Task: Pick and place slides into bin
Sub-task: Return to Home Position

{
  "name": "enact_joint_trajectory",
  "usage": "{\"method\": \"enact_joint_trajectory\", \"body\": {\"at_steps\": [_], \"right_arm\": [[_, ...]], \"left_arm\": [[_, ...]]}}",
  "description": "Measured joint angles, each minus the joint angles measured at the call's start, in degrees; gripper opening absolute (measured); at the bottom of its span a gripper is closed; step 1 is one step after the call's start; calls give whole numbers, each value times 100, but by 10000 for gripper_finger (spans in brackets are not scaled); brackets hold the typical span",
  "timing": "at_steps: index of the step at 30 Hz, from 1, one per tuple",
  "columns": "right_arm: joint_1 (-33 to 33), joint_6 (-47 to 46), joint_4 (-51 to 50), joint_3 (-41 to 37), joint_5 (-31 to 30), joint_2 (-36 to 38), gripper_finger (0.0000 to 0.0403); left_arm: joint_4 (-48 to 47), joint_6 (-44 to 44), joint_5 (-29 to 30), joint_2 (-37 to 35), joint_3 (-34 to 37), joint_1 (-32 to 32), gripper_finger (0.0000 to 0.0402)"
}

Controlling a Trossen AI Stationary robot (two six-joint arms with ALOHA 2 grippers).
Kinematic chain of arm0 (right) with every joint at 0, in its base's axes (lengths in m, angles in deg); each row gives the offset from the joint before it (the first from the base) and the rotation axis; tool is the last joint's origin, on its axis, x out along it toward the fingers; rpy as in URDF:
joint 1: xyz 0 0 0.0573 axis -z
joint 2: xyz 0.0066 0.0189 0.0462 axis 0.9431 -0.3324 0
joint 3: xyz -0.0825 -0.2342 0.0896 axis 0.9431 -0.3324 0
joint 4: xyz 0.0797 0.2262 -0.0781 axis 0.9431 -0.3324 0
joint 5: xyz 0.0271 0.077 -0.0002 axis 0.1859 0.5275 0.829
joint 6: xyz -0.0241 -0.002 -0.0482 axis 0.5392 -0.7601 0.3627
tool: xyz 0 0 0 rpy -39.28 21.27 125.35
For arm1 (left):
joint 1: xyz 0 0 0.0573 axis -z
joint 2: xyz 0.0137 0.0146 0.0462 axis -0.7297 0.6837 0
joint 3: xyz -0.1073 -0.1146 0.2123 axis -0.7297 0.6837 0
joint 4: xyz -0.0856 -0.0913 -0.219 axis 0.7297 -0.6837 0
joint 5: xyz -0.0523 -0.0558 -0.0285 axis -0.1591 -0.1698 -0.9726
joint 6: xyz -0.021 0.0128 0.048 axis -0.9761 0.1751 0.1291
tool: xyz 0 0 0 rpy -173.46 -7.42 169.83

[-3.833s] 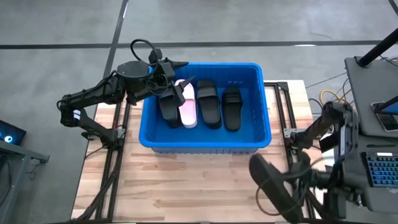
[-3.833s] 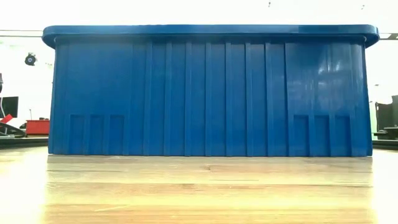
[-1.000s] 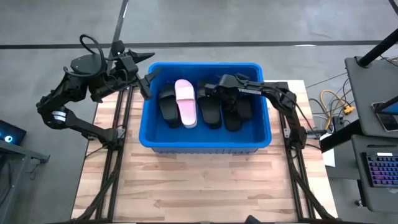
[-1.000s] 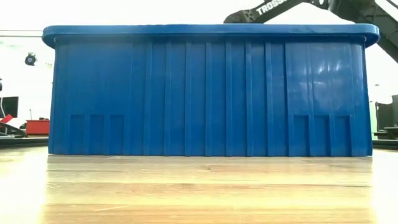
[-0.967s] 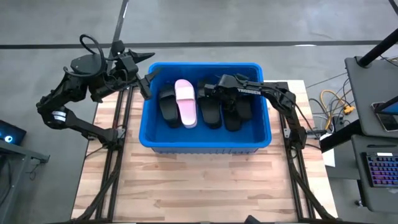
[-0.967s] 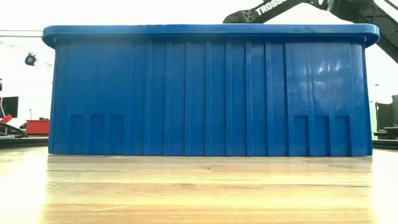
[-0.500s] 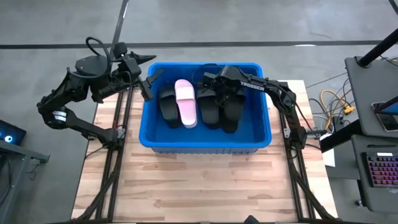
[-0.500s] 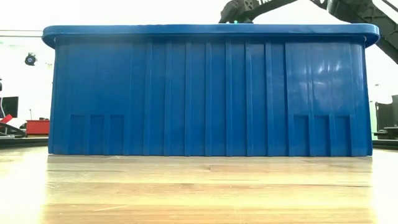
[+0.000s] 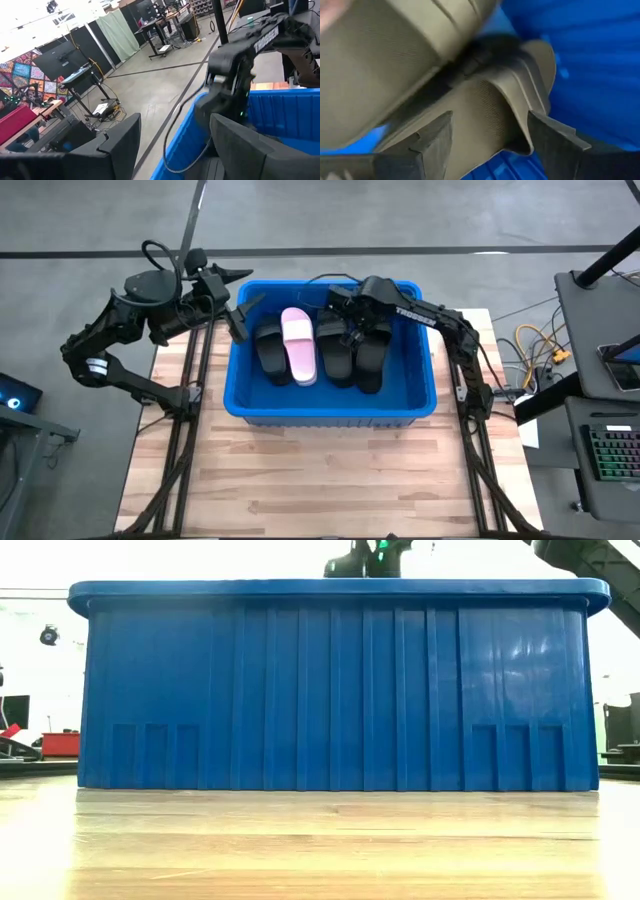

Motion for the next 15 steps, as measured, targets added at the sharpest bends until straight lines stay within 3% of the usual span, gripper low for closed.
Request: {"method": "enact_joint_trajectory", "body": {"at_steps": [4,8,11,15], "right_arm": [[-228,452,361,484,367,248,244],[-618,1261,1810,672,1342,780,231],[-888,1768,3053,416,1916,1304,219],[-1035,1764,4171,-178,2608,2008,200]], "left_arm": [[9,-9,-1,0,0,2,223],[59,-56,-2,0,0,2,223],[53,-62,-7,0,0,2,223],[55,-277,-17,0,0,2,223]]}}
